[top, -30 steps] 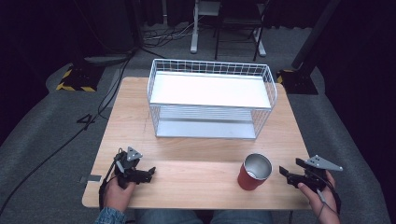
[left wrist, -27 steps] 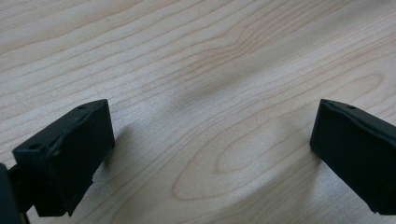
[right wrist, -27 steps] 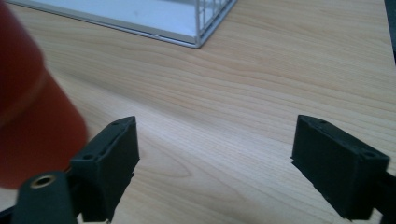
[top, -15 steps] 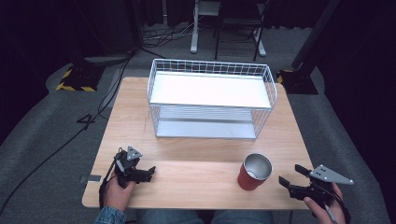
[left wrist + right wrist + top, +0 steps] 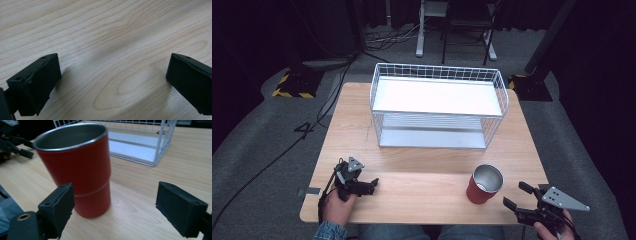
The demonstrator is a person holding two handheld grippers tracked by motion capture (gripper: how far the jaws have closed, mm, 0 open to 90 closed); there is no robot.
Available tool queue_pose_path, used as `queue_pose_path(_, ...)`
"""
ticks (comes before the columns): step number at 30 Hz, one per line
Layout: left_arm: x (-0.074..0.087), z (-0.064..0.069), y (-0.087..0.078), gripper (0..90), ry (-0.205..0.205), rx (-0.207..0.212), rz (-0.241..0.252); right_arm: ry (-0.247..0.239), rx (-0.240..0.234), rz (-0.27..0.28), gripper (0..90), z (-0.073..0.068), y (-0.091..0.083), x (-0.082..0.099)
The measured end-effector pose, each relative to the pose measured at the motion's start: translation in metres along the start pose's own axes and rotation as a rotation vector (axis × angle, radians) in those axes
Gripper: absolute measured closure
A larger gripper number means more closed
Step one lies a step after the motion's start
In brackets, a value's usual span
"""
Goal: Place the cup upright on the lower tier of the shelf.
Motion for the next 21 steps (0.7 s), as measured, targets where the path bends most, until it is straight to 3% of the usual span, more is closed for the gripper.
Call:
queue_pose_path(5, 0.0, 0.0, 0.0, 0.0, 0.001, 0.0, 0.0, 0.002, -0.016, -0.014, 15.7, -0.006, 0.001, 0.003)
queue_pose_path(13, 0.0, 0.0, 0.0, 0.0, 0.001, 0.0, -0.001, -0.022, -0.071, -0.023, 15.7, -0.027, 0.009, 0.004)
queue_pose_path(21, 0.0, 0.0, 0.0, 0.0, 0.001, 0.001, -0.001, -0.039, -0.067, -0.051, 15.7, -0.034, 0.027, 0.011)
Point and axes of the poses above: each handheld gripper's, and its own axes: y roughly forward along the jaws, x roughly out of its underside, z roughly to its right, the point moved 7 cm from there along y, roughly forward along the jaws, and after that the axes turned 6 degrees about x, right-handed, at the moved point
